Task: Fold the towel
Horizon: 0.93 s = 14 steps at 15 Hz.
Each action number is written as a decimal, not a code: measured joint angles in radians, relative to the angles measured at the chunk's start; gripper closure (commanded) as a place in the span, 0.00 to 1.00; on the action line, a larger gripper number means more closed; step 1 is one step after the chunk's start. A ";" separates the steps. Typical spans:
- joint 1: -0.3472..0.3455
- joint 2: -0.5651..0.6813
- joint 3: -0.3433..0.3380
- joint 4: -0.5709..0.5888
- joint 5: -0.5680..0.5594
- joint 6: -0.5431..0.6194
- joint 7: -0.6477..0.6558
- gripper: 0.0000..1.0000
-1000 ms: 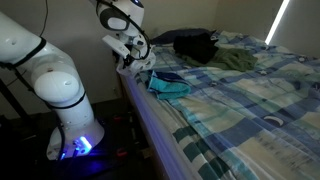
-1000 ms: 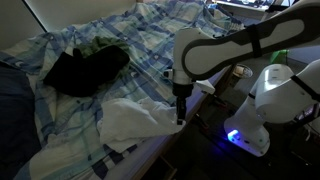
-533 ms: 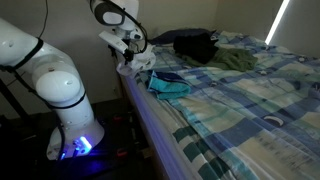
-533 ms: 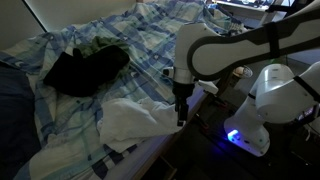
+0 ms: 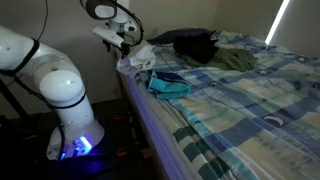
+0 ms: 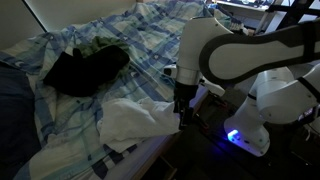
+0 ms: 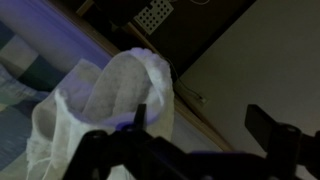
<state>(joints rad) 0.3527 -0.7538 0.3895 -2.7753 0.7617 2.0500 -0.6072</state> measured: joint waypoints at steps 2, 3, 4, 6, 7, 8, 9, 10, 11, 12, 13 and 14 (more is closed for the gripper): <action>-0.001 -0.037 0.000 0.002 0.000 0.000 0.003 0.00; -0.002 -0.055 0.000 0.002 0.000 0.000 0.005 0.00; -0.006 -0.074 0.000 0.002 0.001 0.002 0.009 0.00; -0.020 -0.108 0.000 0.003 0.002 0.004 0.025 0.00; -0.030 -0.121 0.000 0.003 0.003 0.004 0.029 0.00; -0.042 -0.131 0.000 0.003 0.004 0.006 0.034 0.00; -0.055 -0.137 0.001 0.003 0.005 0.012 0.043 0.00; -0.070 -0.139 0.005 0.003 0.006 0.021 0.048 0.00; -0.087 -0.139 0.010 0.003 0.010 0.028 0.049 0.00; -0.104 -0.138 0.018 0.002 0.015 0.034 0.049 0.00; -0.122 -0.134 0.027 0.001 0.025 0.042 0.049 0.00; -0.139 -0.128 0.037 0.000 0.036 0.052 0.049 0.00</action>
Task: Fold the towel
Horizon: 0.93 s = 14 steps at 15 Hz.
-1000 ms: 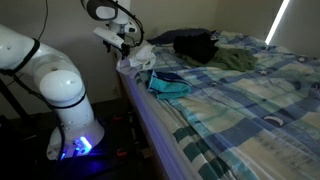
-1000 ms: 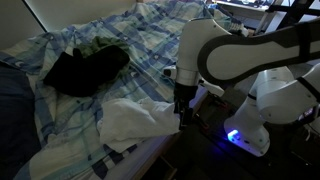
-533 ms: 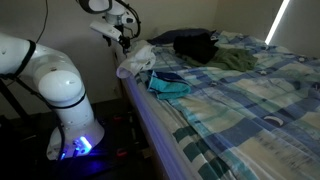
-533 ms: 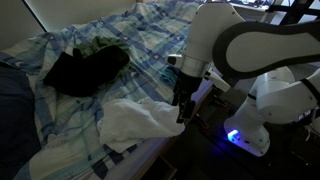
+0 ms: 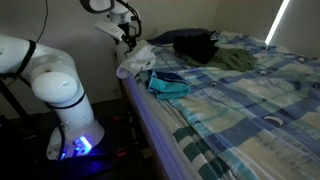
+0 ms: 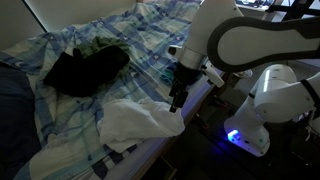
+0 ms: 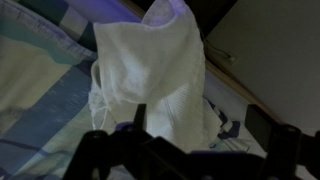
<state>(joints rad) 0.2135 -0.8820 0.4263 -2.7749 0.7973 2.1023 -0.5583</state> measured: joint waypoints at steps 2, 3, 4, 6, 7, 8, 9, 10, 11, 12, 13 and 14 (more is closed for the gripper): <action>-0.032 0.023 0.020 -0.004 0.026 0.023 -0.001 0.00; -0.047 0.042 0.027 -0.006 0.039 0.036 -0.004 0.00; -0.061 0.064 0.033 -0.009 0.052 0.051 -0.007 0.00; -0.087 0.120 0.037 -0.013 0.076 0.086 -0.019 0.00; -0.099 0.152 0.037 -0.014 0.088 0.104 -0.033 0.00; -0.110 0.184 0.037 -0.014 0.099 0.123 -0.049 0.00; -0.120 0.216 0.037 -0.014 0.110 0.141 -0.067 0.00; -0.129 0.249 0.036 -0.014 0.124 0.158 -0.090 0.00; -0.133 0.280 0.035 -0.014 0.139 0.174 -0.113 0.00; -0.136 0.310 0.035 -0.014 0.154 0.190 -0.136 0.00; -0.138 0.339 0.035 -0.014 0.170 0.207 -0.161 0.00; -0.139 0.367 0.035 -0.014 0.185 0.221 -0.184 0.00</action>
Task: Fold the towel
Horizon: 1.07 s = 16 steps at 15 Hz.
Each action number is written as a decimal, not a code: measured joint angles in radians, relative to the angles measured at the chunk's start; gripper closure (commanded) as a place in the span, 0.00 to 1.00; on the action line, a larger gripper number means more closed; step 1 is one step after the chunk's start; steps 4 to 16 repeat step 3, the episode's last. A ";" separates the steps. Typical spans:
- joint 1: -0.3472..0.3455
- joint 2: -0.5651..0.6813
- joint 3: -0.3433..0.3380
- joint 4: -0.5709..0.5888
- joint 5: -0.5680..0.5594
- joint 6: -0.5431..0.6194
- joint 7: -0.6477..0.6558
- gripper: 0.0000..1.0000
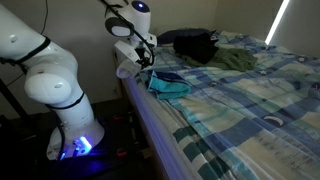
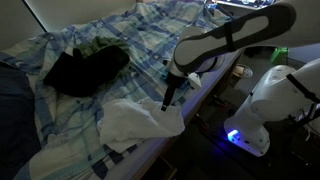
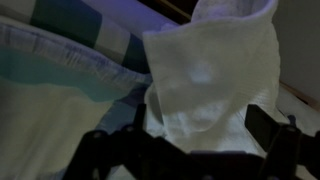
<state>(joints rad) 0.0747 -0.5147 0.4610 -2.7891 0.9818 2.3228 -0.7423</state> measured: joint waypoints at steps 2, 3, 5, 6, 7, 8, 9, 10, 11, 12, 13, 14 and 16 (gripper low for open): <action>0.000 0.052 0.000 0.000 0.028 0.025 -0.042 0.00; 0.000 0.075 0.000 0.000 0.039 0.034 -0.061 0.00; 0.000 0.075 0.000 0.000 0.039 0.034 -0.061 0.00; 0.000 0.075 0.000 0.000 0.039 0.034 -0.061 0.00; 0.000 0.075 0.000 0.000 0.039 0.034 -0.061 0.00; 0.000 0.075 0.000 0.000 0.039 0.034 -0.061 0.00; 0.000 0.075 0.000 0.000 0.039 0.034 -0.061 0.00; 0.000 0.075 0.000 0.000 0.039 0.034 -0.061 0.00; 0.000 0.075 0.000 0.000 0.039 0.034 -0.061 0.00; 0.000 0.075 0.000 0.000 0.039 0.034 -0.061 0.00; 0.000 0.075 0.000 0.000 0.039 0.034 -0.061 0.00; 0.000 0.075 0.000 0.000 0.039 0.034 -0.061 0.00; 0.000 0.075 0.000 0.000 0.039 0.034 -0.061 0.00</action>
